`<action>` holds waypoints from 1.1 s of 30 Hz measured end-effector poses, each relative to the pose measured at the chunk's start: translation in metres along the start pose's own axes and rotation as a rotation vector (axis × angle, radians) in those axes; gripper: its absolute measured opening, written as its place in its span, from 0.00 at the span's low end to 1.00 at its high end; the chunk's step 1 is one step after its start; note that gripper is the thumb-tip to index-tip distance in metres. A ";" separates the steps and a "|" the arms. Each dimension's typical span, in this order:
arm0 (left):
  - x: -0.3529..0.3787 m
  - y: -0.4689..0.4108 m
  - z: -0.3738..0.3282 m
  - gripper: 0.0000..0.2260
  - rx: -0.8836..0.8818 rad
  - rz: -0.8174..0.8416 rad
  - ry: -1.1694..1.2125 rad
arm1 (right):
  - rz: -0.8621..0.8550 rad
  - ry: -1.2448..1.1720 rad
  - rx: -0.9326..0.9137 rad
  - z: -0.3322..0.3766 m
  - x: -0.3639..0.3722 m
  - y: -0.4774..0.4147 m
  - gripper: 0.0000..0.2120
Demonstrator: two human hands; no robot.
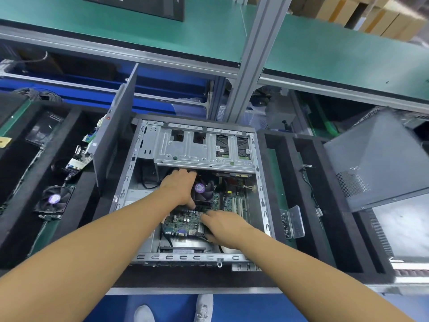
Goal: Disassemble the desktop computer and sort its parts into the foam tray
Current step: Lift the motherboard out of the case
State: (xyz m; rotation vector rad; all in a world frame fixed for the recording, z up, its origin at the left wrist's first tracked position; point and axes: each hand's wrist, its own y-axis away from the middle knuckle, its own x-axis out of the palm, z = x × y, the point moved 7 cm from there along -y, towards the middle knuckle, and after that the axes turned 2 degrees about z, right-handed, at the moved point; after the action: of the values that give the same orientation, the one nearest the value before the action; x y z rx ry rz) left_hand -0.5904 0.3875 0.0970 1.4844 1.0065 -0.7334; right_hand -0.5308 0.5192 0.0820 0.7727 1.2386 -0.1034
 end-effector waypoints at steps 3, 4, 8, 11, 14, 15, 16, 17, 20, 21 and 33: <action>-0.004 -0.002 0.002 0.40 0.016 0.030 0.018 | -0.020 -0.037 -0.011 -0.002 -0.001 0.004 0.17; -0.005 -0.002 0.003 0.40 0.029 0.043 0.020 | -0.025 -0.061 -0.017 -0.003 0.000 0.006 0.17; -0.002 -0.002 0.006 0.38 0.061 0.058 0.030 | -0.056 -0.117 -0.027 -0.005 0.003 0.008 0.17; 0.002 0.001 0.000 0.37 0.092 0.014 -0.004 | 0.007 -0.129 0.021 -0.009 0.010 0.006 0.19; 0.004 0.001 -0.007 0.37 0.121 -0.002 -0.032 | 0.070 -0.114 0.058 -0.010 0.010 0.002 0.25; 0.005 0.001 -0.006 0.36 0.129 -0.004 -0.023 | 0.070 -0.105 0.059 -0.009 0.008 0.000 0.25; 0.004 0.000 -0.006 0.36 0.138 -0.009 -0.012 | 0.057 -0.090 0.049 -0.006 0.006 -0.001 0.24; 0.003 -0.001 -0.005 0.36 0.149 -0.013 -0.007 | 0.041 -0.073 0.033 -0.003 0.004 -0.002 0.24; 0.000 -0.004 0.000 0.33 0.141 -0.006 -0.008 | -0.045 -0.080 0.009 -0.005 -0.003 0.003 0.20; -0.001 -0.005 0.004 0.31 0.118 0.004 0.002 | -0.079 -0.085 0.019 -0.008 -0.005 0.005 0.19; -0.006 0.002 0.034 0.41 -0.136 0.147 0.029 | -0.348 -0.294 0.096 -0.023 -0.031 0.017 0.14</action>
State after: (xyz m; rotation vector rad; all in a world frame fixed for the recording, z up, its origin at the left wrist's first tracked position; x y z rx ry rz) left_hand -0.5884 0.3525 0.0978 1.4368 0.9390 -0.5294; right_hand -0.5524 0.5356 0.1146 0.5923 1.0808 -0.5453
